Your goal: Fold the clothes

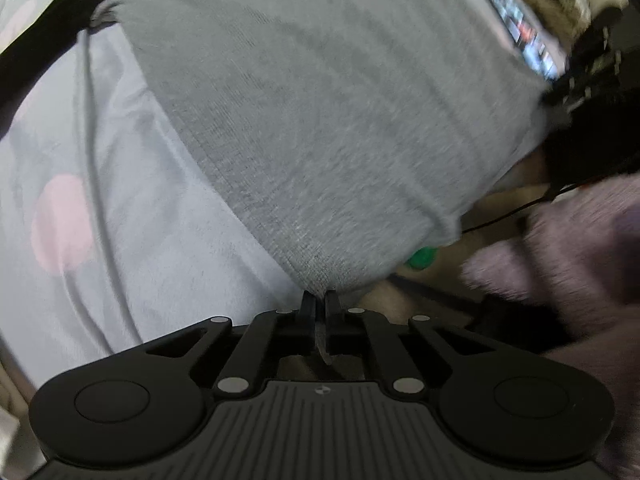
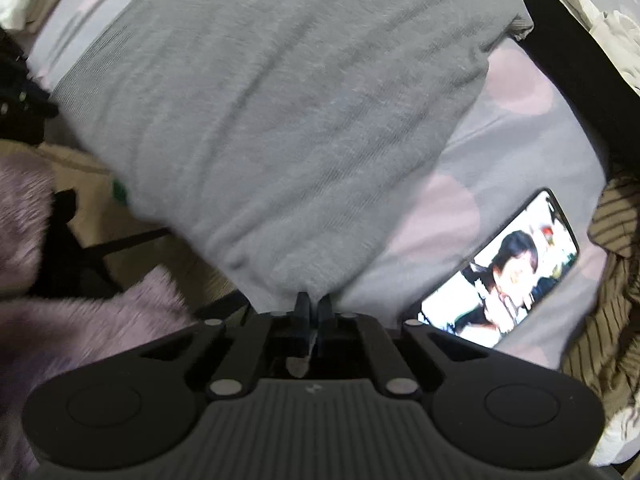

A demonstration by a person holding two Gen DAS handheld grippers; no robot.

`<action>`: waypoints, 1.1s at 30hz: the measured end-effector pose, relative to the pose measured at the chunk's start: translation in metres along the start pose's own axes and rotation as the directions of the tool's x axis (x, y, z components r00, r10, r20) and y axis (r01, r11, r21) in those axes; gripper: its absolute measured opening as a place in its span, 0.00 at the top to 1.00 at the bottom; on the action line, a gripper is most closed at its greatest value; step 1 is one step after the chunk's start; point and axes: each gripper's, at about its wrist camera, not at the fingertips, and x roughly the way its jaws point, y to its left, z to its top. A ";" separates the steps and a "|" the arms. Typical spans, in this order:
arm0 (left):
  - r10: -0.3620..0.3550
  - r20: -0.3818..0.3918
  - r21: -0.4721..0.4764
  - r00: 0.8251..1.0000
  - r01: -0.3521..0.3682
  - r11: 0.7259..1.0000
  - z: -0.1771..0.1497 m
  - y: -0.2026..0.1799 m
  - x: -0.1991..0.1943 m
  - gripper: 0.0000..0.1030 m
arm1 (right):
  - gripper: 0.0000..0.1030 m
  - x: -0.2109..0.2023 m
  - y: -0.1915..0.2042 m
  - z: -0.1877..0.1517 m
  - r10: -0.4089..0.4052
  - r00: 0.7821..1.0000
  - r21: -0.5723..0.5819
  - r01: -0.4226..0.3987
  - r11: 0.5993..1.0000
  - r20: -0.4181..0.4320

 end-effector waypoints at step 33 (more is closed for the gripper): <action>0.029 0.186 -0.202 0.982 0.009 0.979 0.050 0.075 -0.068 0.84 | 0.63 -0.065 -0.135 -0.033 -0.226 0.948 0.455 0.104 0.885 0.223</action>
